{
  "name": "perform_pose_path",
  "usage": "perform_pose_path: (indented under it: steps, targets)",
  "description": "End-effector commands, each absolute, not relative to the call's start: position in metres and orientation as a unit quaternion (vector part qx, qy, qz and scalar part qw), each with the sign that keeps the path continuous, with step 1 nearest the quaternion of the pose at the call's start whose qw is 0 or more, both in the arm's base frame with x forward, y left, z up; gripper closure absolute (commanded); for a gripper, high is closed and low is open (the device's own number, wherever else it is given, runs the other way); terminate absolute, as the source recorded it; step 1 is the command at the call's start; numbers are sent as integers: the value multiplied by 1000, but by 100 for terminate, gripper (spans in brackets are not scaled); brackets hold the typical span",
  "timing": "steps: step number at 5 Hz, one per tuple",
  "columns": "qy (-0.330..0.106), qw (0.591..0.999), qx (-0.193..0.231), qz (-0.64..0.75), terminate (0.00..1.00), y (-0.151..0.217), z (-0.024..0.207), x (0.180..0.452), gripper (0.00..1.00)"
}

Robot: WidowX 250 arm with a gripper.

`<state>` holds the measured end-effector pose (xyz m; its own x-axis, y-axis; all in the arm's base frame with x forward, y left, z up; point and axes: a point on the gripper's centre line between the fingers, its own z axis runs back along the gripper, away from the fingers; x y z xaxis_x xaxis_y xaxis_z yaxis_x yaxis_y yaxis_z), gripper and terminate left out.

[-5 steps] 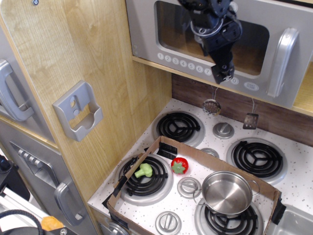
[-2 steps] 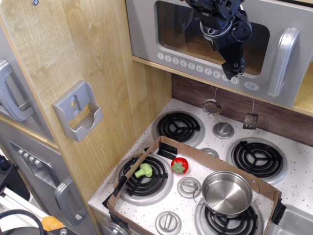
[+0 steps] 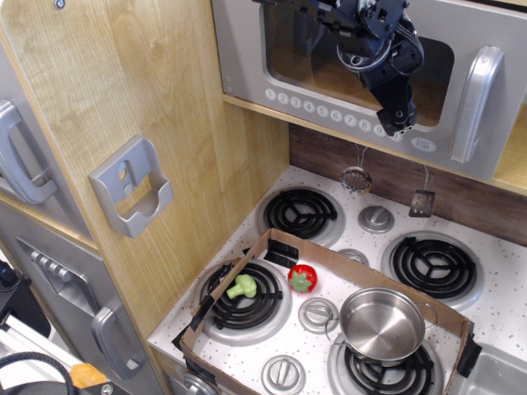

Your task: Close microwave

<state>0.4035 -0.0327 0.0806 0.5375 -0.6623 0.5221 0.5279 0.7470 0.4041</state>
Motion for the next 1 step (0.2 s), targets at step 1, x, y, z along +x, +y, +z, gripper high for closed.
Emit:
perform_pose_path:
  steps: [1]
  targets:
    - [-394, 846, 121, -339, 100, -42, 118, 412, 0]
